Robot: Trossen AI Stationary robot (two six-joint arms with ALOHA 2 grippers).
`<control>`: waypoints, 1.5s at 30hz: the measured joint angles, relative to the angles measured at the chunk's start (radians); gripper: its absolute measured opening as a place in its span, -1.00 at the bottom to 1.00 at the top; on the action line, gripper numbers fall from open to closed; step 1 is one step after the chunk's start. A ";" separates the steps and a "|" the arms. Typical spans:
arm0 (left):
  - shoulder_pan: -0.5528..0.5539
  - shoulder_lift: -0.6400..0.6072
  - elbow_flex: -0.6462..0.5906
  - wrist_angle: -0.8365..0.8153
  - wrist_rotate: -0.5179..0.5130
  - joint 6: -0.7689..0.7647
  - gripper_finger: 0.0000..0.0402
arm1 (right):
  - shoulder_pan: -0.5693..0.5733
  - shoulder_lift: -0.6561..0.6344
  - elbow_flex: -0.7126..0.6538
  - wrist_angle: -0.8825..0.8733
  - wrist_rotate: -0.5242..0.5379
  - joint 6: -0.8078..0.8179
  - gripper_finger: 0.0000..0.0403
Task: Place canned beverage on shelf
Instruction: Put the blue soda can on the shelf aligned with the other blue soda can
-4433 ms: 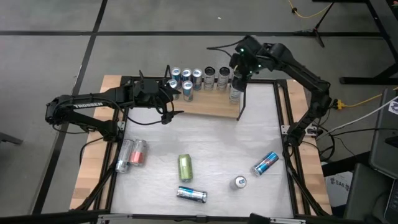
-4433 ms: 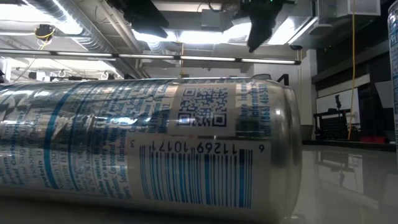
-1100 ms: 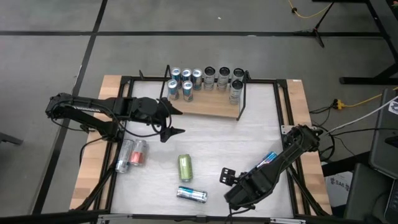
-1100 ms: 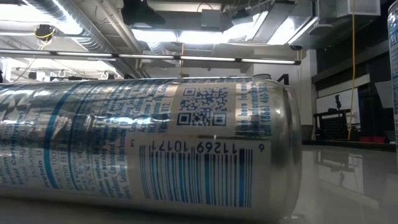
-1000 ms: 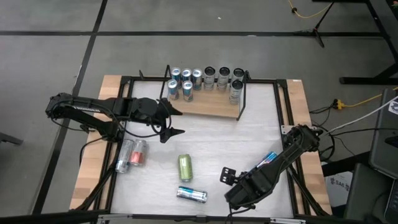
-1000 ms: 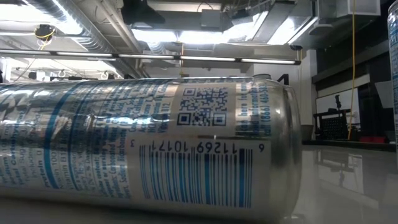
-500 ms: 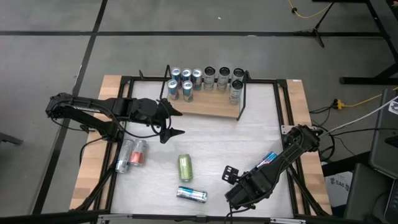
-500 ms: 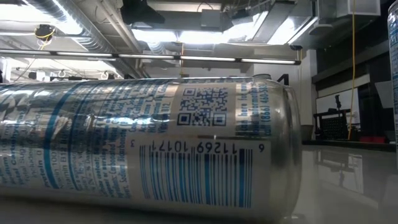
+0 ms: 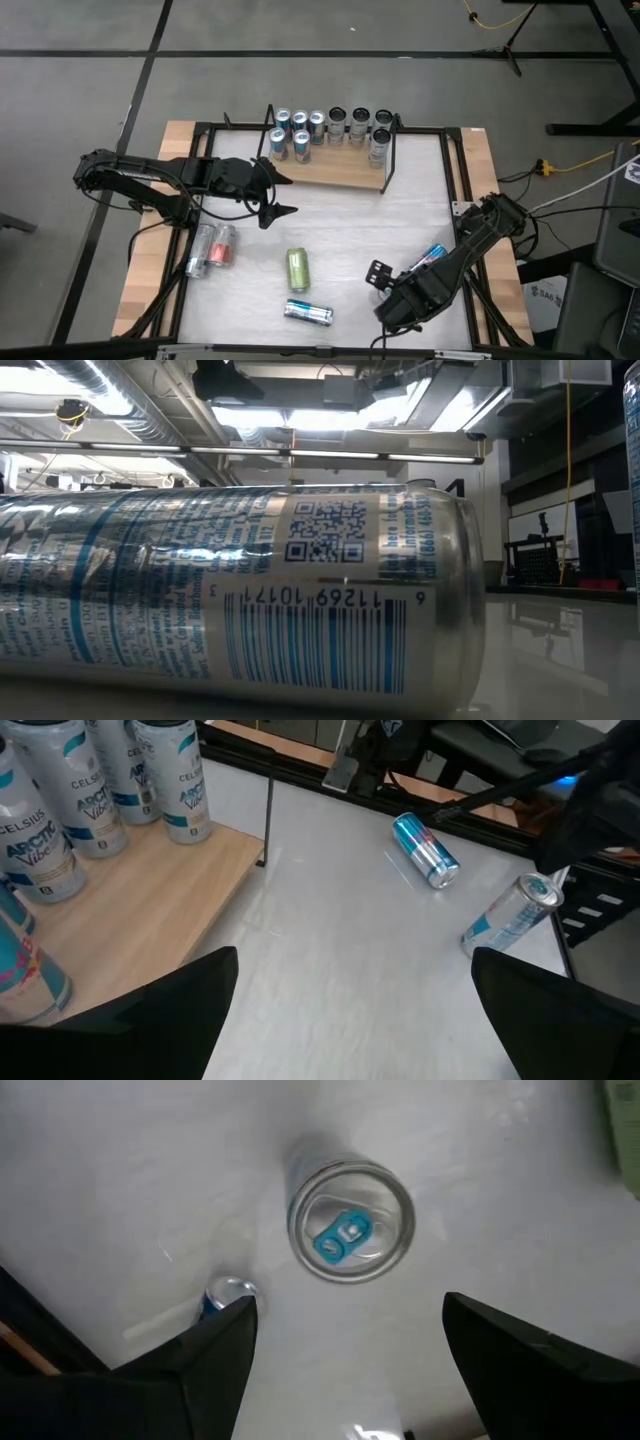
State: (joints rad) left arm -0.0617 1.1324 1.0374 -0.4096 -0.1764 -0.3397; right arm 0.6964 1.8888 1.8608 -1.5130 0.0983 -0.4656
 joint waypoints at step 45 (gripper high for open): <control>0.000 0.000 0.000 0.000 -0.013 -0.001 0.97 | -0.003 0.000 -0.175 0.221 0.016 -0.077 0.53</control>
State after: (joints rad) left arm -0.0620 1.1324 1.0372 -0.4099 -0.1896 -0.3407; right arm 0.6935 1.8889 1.6855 -1.2923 0.1141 -0.5426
